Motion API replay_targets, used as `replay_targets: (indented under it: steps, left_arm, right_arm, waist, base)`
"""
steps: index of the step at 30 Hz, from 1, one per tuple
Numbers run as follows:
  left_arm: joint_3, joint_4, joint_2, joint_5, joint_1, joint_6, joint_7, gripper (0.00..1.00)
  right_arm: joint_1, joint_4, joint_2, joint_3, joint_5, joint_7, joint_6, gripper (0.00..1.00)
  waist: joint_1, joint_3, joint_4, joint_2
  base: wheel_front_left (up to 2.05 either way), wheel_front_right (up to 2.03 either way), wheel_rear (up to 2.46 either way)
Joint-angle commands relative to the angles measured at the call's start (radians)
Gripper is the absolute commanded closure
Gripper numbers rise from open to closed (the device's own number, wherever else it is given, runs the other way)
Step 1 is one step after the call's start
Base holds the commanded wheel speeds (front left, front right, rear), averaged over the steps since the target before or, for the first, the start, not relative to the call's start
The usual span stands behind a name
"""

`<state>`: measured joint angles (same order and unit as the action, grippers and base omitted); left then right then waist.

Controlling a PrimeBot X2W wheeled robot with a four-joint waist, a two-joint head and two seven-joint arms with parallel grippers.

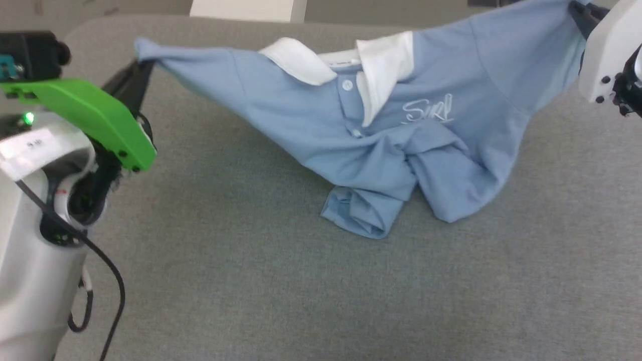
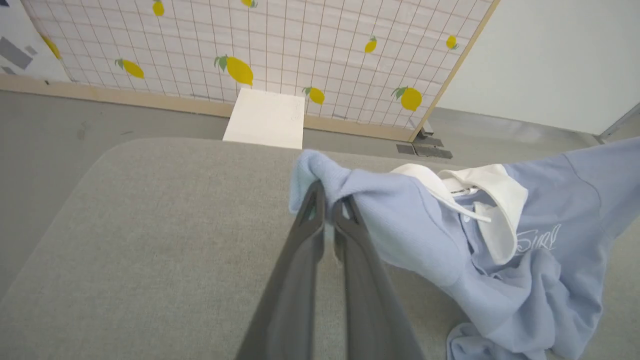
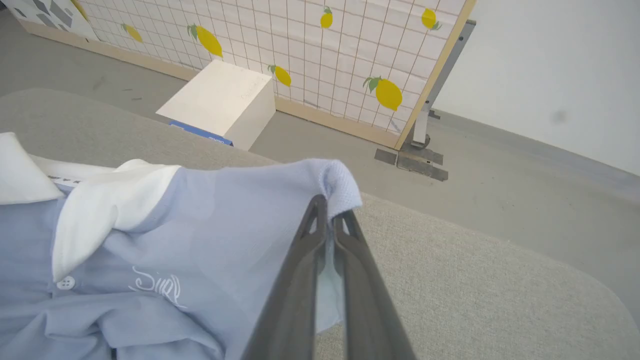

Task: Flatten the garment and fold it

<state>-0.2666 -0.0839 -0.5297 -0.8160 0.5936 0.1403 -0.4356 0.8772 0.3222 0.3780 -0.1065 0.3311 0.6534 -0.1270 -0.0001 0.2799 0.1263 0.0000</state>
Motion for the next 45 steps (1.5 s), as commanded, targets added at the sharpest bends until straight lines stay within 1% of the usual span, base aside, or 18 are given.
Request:
replay_targets:
  steps: [1, 6, 12, 15, 21, 25, 29, 35, 39, 45]
  left_arm:
    - [0.009, 0.007, -0.003, 0.024, 0.040, -0.007, 0.019, 1.00]
    - [0.021, 0.045, -0.004, 0.073, 0.127, -0.006, 0.077, 1.00]
    - [0.031, 0.109, 0.000, 0.117, 0.224, 0.004, 0.130, 1.00]
    - [0.034, 0.136, -0.001, 0.133, 0.256, 0.012, 0.142, 1.00]
    - [0.029, 0.193, -0.006, 0.144, 0.301, 0.011, 0.143, 1.00]
    - [0.017, 0.240, -0.005, 0.155, 0.338, 0.007, 0.139, 1.00]
    - [-0.002, 0.296, 0.004, 0.169, 0.409, -0.006, 0.138, 1.00]
    - [-0.032, 0.405, 0.026, 0.207, 0.590, -0.037, 0.154, 1.00]
    - [-0.057, 0.465, 0.041, 0.255, 0.728, -0.050, 0.188, 1.00]
    - [-0.074, 0.541, 0.049, 0.322, 0.922, -0.064, 0.275, 1.00]
  right_arm:
    - [-0.006, -0.009, -0.007, 0.009, 0.020, -0.023, -0.004, 1.00]
    - [0.009, -0.028, -0.011, 0.041, 0.077, -0.070, -0.004, 1.00]
    - [0.025, -0.034, -0.002, 0.096, 0.122, -0.100, -0.004, 1.00]
    - [0.034, -0.041, 0.007, 0.113, 0.128, -0.106, -0.004, 1.00]
    - [0.055, -0.051, 0.005, 0.143, 0.136, -0.099, -0.004, 1.00]
    - [0.095, -0.048, -0.005, 0.155, 0.121, -0.089, -0.004, 1.00]
    - [0.177, -0.028, -0.024, 0.153, 0.094, -0.073, -0.004, 1.00]
    - [0.376, 0.031, -0.062, 0.156, 0.012, -0.066, -0.004, 1.00]
    - [0.533, 0.087, -0.089, 0.178, -0.066, -0.102, -0.004, 1.00]
    - [0.740, 0.181, -0.135, 0.231, -0.176, -0.204, -0.004, 1.00]
  waist:
    - [0.0001, -0.109, -0.028, 0.0000]
    - [0.0001, -0.195, -0.041, 0.0000]
    - [0.0001, -0.259, -0.047, 0.0000]
    - [0.0001, -0.275, -0.050, 0.0000]
    - [0.0001, -0.270, -0.052, 0.0000]
    - [0.0001, -0.230, -0.051, 0.0000]
    - [0.0001, -0.159, -0.052, 0.0000]
    - [0.0001, -0.007, -0.060, 0.0000]
    - [0.0001, 0.093, -0.066, 0.0000]
    - [0.0001, 0.208, -0.084, 0.0000]
  base:
    - [0.00, 0.00, 0.00]
    - [0.00, 0.00, 0.00]
    - [0.00, 0.00, 0.00]
    - [0.00, 0.00, 0.00]
    - [0.00, 0.00, 0.00]
    - [0.00, 0.00, 0.00]
    - [0.00, 0.00, 0.00]
    - [0.00, 0.00, 0.00]
    - [0.00, 0.00, 0.00]
    - [0.00, 0.00, 0.00]
